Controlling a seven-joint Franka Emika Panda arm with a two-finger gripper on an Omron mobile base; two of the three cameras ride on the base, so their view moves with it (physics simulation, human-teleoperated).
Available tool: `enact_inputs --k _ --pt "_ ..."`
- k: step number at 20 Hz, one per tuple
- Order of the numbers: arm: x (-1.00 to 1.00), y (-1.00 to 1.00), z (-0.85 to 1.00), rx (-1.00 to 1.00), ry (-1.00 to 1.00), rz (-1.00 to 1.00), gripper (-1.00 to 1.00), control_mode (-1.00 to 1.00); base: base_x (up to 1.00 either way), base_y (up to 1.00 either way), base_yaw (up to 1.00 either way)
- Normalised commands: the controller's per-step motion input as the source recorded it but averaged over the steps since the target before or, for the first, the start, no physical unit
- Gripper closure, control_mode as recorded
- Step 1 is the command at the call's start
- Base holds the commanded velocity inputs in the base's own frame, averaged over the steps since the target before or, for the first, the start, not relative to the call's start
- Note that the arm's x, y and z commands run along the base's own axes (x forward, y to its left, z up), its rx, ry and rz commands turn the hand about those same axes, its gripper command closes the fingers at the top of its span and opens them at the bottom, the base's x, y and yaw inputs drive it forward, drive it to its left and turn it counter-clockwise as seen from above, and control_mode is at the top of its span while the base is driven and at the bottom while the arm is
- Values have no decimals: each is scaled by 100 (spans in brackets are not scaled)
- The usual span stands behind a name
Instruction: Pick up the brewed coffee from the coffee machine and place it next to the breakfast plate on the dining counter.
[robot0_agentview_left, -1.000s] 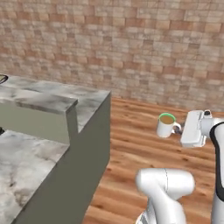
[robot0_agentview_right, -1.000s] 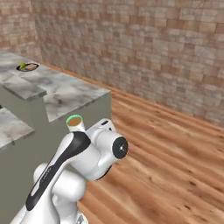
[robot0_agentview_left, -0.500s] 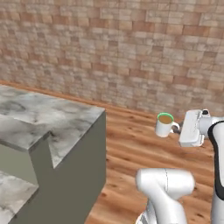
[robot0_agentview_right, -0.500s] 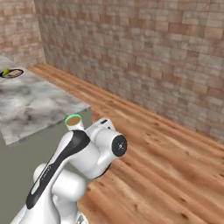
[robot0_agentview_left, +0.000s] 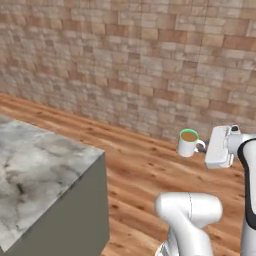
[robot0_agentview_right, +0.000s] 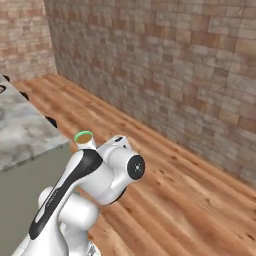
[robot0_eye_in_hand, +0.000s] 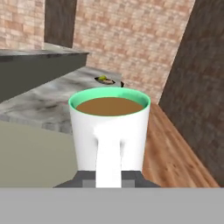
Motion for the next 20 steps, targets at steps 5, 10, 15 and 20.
enact_inputs --k 5,10,15,20 --pt "0 0 0 0 0 0 100 100 100 -57 34" --pt "0 0 0 0 0 0 100 100 100 -33 41" --pt "0 0 0 0 0 0 100 100 100 -10 51" --pt "0 0 0 0 0 0 100 100 100 -9 55"
